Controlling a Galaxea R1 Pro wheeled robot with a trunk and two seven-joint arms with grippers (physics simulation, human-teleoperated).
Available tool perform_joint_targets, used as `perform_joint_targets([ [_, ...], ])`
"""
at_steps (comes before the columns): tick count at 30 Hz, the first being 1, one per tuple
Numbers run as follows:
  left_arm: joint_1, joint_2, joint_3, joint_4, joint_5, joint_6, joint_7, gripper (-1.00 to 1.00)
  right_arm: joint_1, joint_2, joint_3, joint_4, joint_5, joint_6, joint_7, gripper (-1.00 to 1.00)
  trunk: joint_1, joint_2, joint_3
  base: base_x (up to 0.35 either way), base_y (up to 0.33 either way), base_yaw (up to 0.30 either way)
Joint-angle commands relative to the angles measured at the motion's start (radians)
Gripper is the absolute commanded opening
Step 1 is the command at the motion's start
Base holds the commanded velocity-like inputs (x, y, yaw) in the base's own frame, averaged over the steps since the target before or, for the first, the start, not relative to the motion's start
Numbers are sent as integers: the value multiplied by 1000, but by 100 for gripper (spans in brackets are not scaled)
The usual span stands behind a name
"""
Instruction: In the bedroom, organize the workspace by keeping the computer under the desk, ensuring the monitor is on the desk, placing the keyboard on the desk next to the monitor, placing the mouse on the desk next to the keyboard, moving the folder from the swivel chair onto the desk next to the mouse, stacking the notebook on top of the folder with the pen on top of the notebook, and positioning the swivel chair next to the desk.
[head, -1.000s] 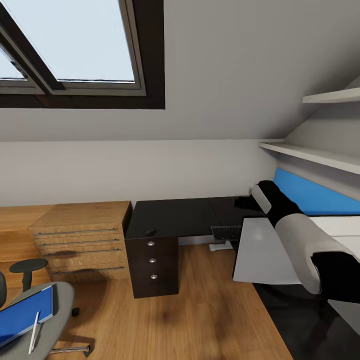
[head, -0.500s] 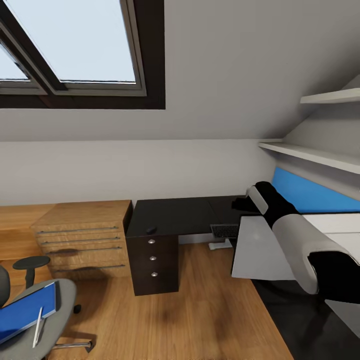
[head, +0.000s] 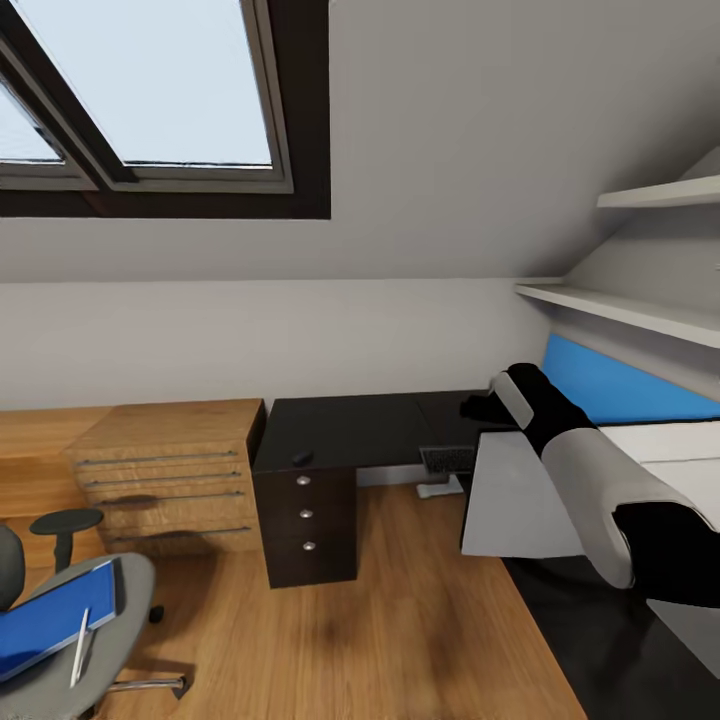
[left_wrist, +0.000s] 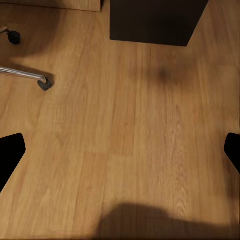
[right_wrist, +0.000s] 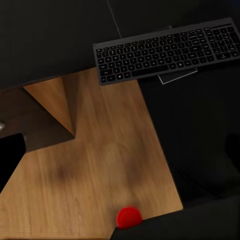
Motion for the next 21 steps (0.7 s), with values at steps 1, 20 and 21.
perform_joint_targets([
  [1, 0, 0, 2, 0, 2, -3, -1, 100, 0, -2, 8, -1, -5, 4, -7, 100, 0, 0, -1, -124, -29, 0],
  [20, 0, 0, 2, 0, 2, -3, -1, 100, 0, -1, 10, -1, -4, 7, -7, 100, 0, 0, -1, -42, -4, 0],
  [21, 0, 0, 2, 0, 2, -4, -1, 100, 0, -1, 10, -1, -4, 7, -7, 100, 0, 0, -1, -25, 0, 0],
])
